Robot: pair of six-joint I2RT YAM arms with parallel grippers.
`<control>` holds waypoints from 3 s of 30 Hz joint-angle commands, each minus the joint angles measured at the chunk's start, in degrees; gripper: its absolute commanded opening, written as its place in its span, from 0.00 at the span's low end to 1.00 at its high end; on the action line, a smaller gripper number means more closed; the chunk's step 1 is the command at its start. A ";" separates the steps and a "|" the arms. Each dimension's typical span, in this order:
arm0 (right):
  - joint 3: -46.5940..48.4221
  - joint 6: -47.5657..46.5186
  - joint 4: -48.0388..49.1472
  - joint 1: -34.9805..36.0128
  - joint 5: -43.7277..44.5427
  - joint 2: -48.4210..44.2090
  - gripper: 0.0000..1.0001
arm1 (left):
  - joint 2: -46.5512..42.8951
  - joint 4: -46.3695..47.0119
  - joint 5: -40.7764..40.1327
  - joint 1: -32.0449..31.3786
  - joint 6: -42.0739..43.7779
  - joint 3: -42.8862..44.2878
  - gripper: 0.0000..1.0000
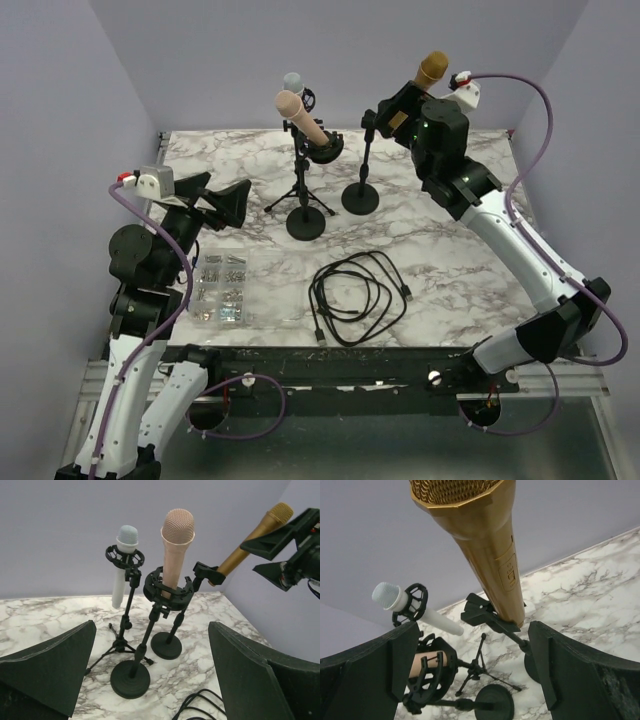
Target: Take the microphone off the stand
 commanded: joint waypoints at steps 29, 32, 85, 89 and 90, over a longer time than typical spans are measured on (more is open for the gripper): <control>12.56 -7.62 4.68 4.66 29.13 16.70 0.86 | 2.22 3.76 8.74 0.25 -3.03 -1.51 0.98; 12.14 -8.44 5.84 4.66 30.04 17.16 0.84 | 2.20 3.72 8.64 0.24 -3.03 -1.51 0.99; 6.87 -23.53 2.26 -5.04 -14.40 10.85 0.01 | 9.38 3.34 1.90 -9.88 0.28 -3.65 0.99; 6.57 -25.49 0.25 -6.52 -20.75 10.53 0.01 | 9.88 3.24 2.19 -12.63 -1.57 -2.69 0.99; 6.64 -25.49 -0.28 -6.82 -22.03 10.69 0.01 | 10.50 2.92 2.51 -13.60 -1.27 -1.80 0.98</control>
